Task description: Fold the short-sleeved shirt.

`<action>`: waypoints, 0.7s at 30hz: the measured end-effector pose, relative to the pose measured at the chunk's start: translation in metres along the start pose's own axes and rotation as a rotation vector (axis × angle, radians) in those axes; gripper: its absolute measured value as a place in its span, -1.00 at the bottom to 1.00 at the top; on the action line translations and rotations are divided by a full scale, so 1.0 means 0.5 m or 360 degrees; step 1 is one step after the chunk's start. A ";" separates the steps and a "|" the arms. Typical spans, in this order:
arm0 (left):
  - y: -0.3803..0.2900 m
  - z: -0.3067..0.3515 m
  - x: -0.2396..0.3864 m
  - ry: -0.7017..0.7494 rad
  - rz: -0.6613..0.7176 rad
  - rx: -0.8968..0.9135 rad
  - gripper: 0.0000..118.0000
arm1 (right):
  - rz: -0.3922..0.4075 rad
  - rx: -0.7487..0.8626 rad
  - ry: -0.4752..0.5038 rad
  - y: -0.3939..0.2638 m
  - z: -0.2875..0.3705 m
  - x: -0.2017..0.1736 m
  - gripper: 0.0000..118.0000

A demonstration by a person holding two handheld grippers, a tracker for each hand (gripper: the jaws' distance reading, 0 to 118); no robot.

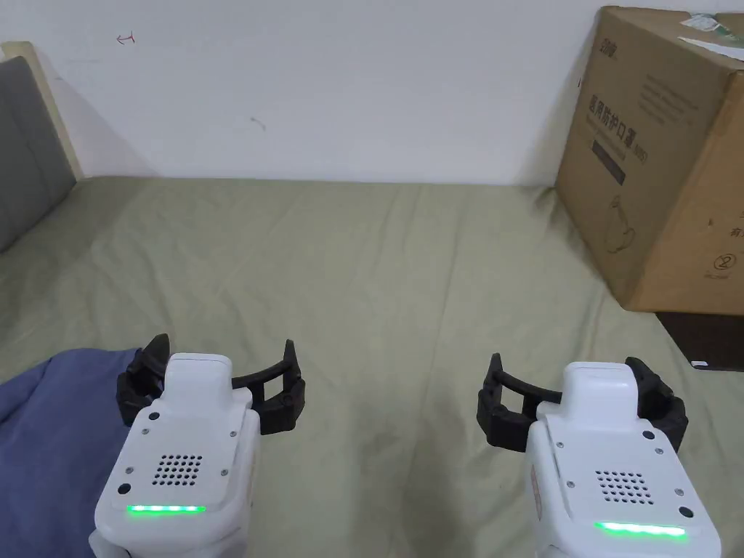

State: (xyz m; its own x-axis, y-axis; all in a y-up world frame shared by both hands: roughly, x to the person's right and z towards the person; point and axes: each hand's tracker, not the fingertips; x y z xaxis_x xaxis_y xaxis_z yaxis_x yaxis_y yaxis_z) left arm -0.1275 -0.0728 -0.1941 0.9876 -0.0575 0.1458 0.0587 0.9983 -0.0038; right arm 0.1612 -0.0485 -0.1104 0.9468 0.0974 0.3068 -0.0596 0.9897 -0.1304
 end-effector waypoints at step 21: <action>0.005 -0.002 0.007 -0.0027 -0.0052 -0.0012 1.00 | -0.0003 -0.0007 0.0000 0.004 -0.004 0.004 0.97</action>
State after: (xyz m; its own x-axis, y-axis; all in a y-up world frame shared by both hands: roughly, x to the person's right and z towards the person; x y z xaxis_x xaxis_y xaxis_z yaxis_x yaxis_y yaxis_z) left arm -0.1239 -0.0702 -0.1947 0.9825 -0.0901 0.1629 0.0923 0.9957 -0.0061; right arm 0.1636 -0.0464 -0.1121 0.9470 0.0953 0.3068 -0.0561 0.9894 -0.1341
